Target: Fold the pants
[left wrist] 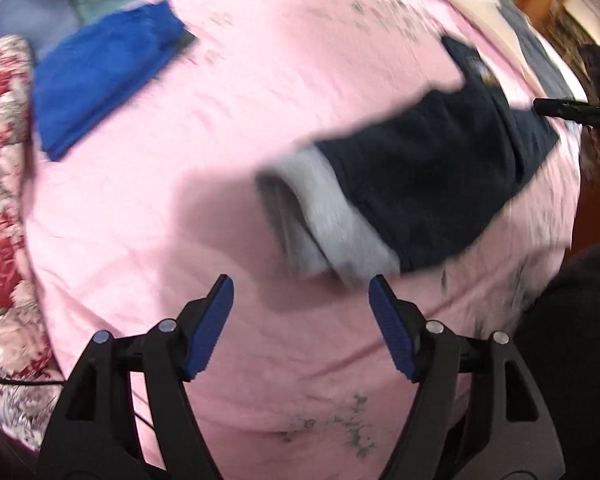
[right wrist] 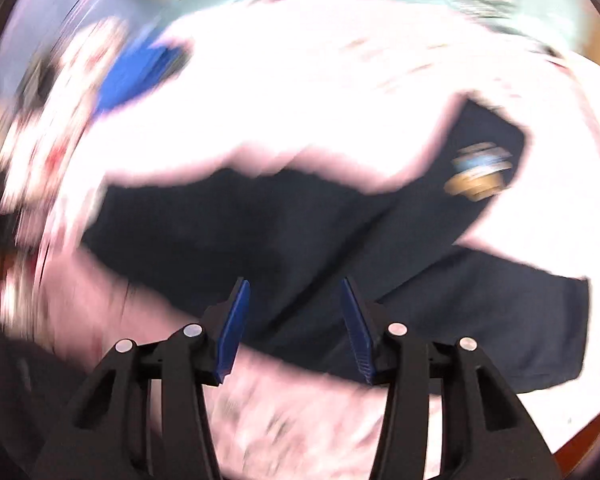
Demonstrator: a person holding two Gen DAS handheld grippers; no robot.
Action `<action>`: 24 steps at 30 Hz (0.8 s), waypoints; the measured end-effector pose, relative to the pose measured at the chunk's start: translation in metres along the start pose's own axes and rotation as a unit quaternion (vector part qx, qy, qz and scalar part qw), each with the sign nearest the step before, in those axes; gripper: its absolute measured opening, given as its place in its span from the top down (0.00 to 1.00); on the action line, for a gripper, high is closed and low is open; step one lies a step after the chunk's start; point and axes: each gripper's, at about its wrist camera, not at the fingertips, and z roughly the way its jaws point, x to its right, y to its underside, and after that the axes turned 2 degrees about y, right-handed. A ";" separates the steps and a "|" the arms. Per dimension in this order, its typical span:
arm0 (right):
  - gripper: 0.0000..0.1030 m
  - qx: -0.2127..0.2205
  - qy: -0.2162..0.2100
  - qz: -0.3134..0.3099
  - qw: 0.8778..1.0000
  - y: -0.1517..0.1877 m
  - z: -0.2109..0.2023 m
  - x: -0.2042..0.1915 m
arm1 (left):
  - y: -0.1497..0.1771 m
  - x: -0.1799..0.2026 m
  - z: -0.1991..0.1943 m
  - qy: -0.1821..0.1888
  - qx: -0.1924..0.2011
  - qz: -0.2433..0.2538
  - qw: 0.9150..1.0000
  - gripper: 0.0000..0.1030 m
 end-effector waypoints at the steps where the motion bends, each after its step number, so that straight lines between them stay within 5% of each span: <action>1: 0.54 0.020 0.033 0.030 0.999 -0.018 0.005 0.012 | -0.006 0.001 -0.007 -0.002 0.019 -0.018 1.000 0.30; 5: 0.54 0.047 0.106 0.099 0.988 -0.070 0.057 0.045 | -0.036 0.030 -0.030 0.000 0.106 -0.082 0.991 0.23; 8: 0.54 0.016 0.153 0.121 0.981 -0.091 0.106 0.065 | -0.047 0.068 -0.031 -0.004 0.144 -0.116 0.983 0.20; 11: 0.54 -0.035 0.139 0.158 0.977 -0.093 0.136 0.088 | -0.048 0.097 -0.028 -0.004 0.149 -0.148 0.978 0.20; 14: 0.54 -0.024 0.136 0.128 0.982 -0.091 0.140 0.089 | -0.050 0.126 -0.013 0.003 0.133 -0.163 0.978 0.20; 15: 0.63 -0.024 0.138 0.114 0.984 -0.092 0.140 0.089 | -0.050 0.134 -0.009 0.000 0.128 -0.161 0.979 0.20; 16: 0.83 -0.025 0.126 0.101 0.987 -0.090 0.139 0.090 | -0.052 0.140 -0.007 -0.001 0.124 -0.160 0.979 0.20; 18: 0.99 -0.029 0.098 0.105 0.989 -0.087 0.134 0.096 | -0.059 0.149 -0.002 0.001 0.114 -0.156 0.981 0.20; 24: 0.99 0.077 -0.048 0.200 0.976 -0.065 0.037 0.149 | -0.091 0.177 0.002 0.012 0.120 -0.122 0.985 0.20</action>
